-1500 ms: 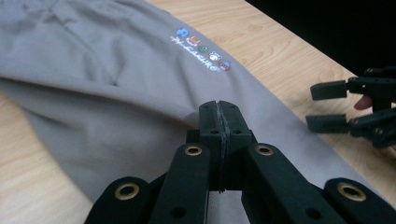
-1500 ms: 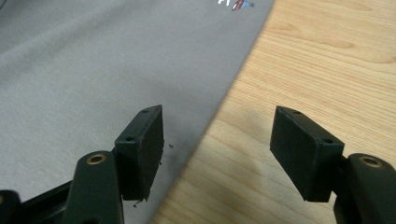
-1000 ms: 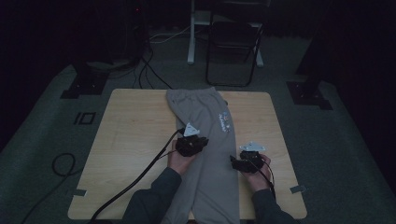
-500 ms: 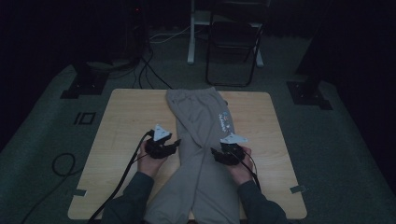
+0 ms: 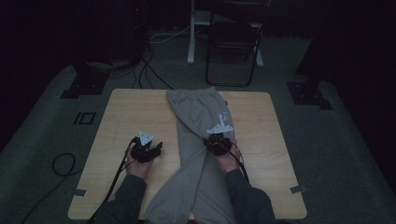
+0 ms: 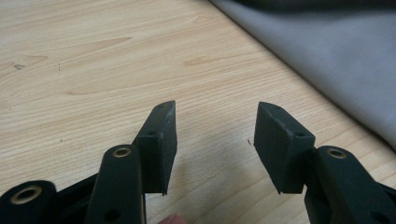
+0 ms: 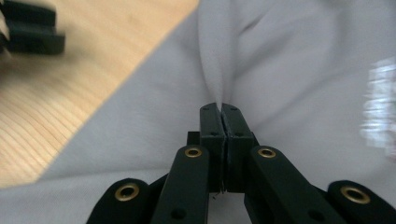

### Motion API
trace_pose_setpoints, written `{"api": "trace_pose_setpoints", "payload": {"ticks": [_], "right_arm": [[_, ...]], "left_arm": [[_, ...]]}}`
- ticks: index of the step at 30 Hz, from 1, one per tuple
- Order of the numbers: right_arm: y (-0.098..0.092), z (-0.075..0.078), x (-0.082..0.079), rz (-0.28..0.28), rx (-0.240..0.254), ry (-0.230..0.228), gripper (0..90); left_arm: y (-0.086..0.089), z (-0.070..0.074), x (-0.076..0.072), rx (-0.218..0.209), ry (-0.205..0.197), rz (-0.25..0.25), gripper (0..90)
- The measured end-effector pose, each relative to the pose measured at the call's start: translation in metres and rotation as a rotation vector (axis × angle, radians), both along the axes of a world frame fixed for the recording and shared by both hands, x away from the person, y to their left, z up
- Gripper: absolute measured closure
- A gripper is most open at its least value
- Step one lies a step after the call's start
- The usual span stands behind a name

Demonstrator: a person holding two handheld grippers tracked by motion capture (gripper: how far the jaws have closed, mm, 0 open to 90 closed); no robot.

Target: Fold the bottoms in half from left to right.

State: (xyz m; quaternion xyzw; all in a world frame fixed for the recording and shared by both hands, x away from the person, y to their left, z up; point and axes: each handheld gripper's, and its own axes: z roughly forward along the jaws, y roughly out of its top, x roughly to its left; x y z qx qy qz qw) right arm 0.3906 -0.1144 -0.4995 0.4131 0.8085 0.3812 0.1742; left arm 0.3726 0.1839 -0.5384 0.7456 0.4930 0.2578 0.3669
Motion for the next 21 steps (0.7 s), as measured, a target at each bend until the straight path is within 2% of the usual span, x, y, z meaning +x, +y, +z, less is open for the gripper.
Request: {"api": "trace_pose_setpoints", "payload": {"ticks": [2,5,8,10,11,13,16,18,20,21], "right_arm": [[-0.021,0.014,-0.005,-0.026,0.033,-0.028,89.0],[-0.051,0.019,-0.006,-0.071,0.038,-0.040,88.8],[-0.082,0.013,-0.003,-0.117,0.076,-0.013,88.5],[-0.096,0.004,-0.001,-0.143,0.066,0.016,88.1],[-0.100,-0.003,0.001,-0.157,0.048,0.030,87.9],[-0.106,-0.015,0.004,-0.170,0.041,0.070,85.6],[-0.108,-0.025,0.006,-0.178,0.024,0.088,83.0],[-0.107,-0.027,0.007,-0.190,0.000,0.082,85.8],[-0.108,-0.025,0.006,-0.187,0.015,0.072,86.7],[-0.107,-0.023,0.005,-0.180,0.016,0.060,87.2]], "left_arm": [[-0.001,0.000,0.000,0.005,-0.001,-0.004,49.5],[-0.001,-0.001,0.000,0.002,0.003,-0.007,49.5],[-0.001,-0.001,0.001,-0.003,0.008,-0.007,49.5],[-0.003,-0.001,0.001,-0.005,0.014,-0.014,49.5],[-0.004,-0.001,0.001,-0.008,0.020,-0.018,49.5],[-0.009,-0.001,0.002,-0.028,0.029,-0.038,49.4],[-0.027,0.003,0.005,-0.046,0.042,-0.091,49.1],[-0.044,0.007,0.007,-0.036,0.037,-0.137,48.3],[-0.060,0.012,0.010,-0.038,0.028,-0.178,48.1],[-0.067,0.013,0.011,-0.054,0.029,-0.196,48.0]]}}
